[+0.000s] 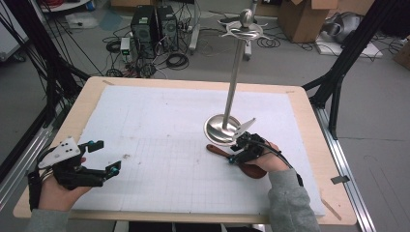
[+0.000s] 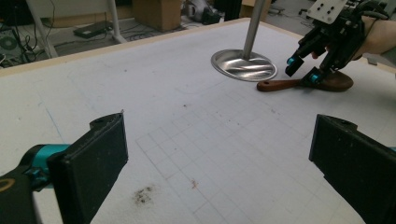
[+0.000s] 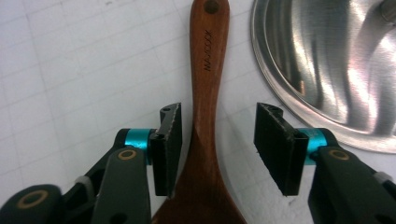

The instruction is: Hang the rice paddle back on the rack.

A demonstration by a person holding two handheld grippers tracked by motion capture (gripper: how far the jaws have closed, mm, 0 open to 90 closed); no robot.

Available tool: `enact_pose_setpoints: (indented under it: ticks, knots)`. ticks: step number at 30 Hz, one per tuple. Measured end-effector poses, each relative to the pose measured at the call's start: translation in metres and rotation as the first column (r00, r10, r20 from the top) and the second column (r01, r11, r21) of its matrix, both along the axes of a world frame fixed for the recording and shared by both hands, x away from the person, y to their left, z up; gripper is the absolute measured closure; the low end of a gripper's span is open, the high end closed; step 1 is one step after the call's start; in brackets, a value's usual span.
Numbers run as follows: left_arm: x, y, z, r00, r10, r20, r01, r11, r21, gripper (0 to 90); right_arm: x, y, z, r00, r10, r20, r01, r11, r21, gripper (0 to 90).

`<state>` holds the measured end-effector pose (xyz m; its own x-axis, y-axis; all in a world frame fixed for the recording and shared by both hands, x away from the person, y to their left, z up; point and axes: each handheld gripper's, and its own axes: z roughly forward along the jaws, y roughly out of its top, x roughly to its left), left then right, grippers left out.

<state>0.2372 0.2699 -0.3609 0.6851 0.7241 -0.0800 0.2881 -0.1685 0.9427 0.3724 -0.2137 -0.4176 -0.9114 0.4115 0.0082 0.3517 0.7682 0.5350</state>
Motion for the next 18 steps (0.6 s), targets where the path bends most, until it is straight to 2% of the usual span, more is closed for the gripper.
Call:
enact_pose_setpoints:
  ticks: [2,8,18]
  knots:
    - [-0.0003,-0.0001,0.0004,1.0000,-0.001,0.003,0.001,1.0000,0.001,4.9,-0.0011,0.0004,0.0006,0.9999,-0.002,-0.010,0.002,1.000,0.004,54.1]
    - [0.0000,0.0003,-0.0004,1.0000,0.000,-0.001,0.000,1.0000,0.003,4.9,-0.0028,0.0038,-0.0013,0.9997,0.004,-0.025,-0.005,0.999,-0.033,57.1]
    - [0.0005,0.0014,-0.0011,1.0000,0.007,-0.005,-0.007,0.9999,0.009,4.9,-0.0033,0.0036,-0.0004,0.9997,0.004,-0.023,-0.005,0.999,-0.050,60.6]
